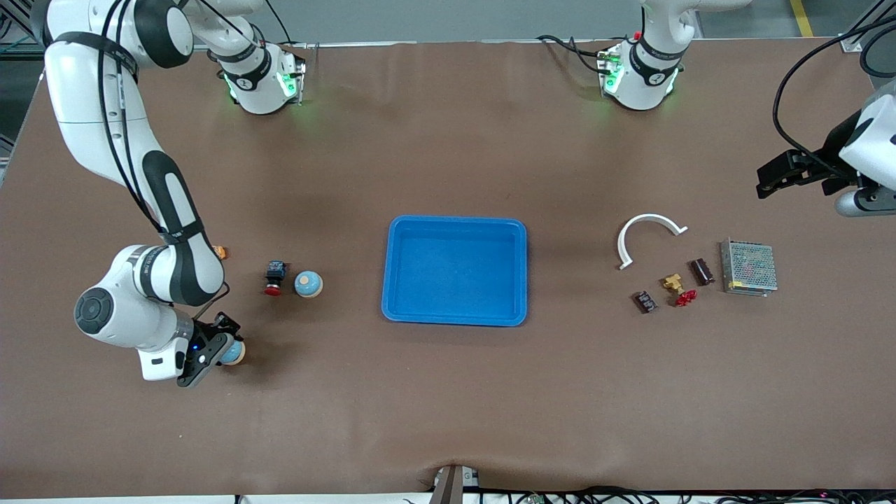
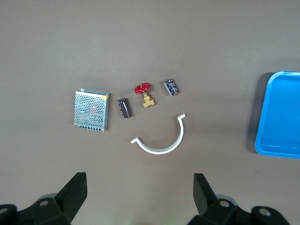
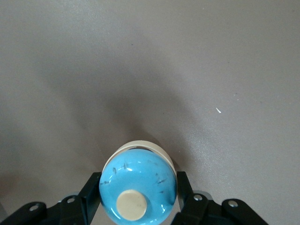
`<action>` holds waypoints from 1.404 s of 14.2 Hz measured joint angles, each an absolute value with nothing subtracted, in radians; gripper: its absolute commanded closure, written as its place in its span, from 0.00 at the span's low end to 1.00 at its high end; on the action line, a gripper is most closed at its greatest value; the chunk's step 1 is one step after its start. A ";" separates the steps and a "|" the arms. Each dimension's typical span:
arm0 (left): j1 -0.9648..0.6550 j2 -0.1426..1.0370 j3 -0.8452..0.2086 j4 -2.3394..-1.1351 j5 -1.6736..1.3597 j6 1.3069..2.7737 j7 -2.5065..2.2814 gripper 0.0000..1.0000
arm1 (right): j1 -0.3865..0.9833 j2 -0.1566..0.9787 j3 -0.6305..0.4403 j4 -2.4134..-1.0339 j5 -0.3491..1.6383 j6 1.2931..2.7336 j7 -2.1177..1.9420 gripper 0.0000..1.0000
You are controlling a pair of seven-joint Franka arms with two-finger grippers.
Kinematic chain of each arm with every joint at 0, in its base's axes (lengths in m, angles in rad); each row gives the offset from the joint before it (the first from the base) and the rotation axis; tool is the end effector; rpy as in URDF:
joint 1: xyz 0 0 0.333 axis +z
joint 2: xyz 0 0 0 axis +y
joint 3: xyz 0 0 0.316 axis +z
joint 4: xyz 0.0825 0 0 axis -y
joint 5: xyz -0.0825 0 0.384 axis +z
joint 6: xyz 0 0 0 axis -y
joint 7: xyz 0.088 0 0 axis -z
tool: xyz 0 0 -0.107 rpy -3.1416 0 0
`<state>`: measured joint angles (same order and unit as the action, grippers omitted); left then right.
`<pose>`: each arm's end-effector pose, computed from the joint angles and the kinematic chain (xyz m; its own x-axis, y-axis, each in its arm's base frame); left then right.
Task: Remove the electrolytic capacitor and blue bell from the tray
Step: 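Lower the bell beside the white breaker and open the right gripper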
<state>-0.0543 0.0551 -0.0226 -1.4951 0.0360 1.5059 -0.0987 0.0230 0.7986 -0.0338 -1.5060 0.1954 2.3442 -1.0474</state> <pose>0.5638 -0.0390 0.6237 0.9989 0.0241 -0.0406 0.0225 -0.9990 -0.0389 0.7168 -0.0008 0.1954 0.6080 0.7847 0.1209 0.7924 -0.6092 -0.0314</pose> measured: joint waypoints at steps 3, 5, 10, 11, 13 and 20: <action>-0.055 0.055 -0.023 -1.495 0.036 1.506 -0.099 0.00 | 0.023 0.802 -0.034 -1.507 0.195 2.356 -1.065 0.45; -0.056 0.055 -0.024 -1.496 0.036 1.506 -0.099 0.00 | 0.023 0.808 -0.034 -1.508 0.195 2.364 -1.073 0.45; -0.056 0.055 -0.024 -1.497 0.036 1.504 -0.099 0.00 | 0.021 0.812 -0.034 -1.508 0.195 2.367 -1.094 0.45; -0.056 0.055 -0.024 -1.497 0.036 1.500 -0.099 0.00 | 0.020 0.813 -0.034 -1.508 0.195 2.367 -1.098 0.45; -0.055 0.055 -0.023 -1.497 0.036 1.488 -0.099 0.00 | 0.017 0.815 -0.034 -1.508 0.195 2.368 -1.112 0.45; -0.054 0.055 -0.023 -1.497 0.036 1.487 -0.099 0.00 | 0.016 0.816 -0.034 -1.508 0.196 2.372 -1.120 0.06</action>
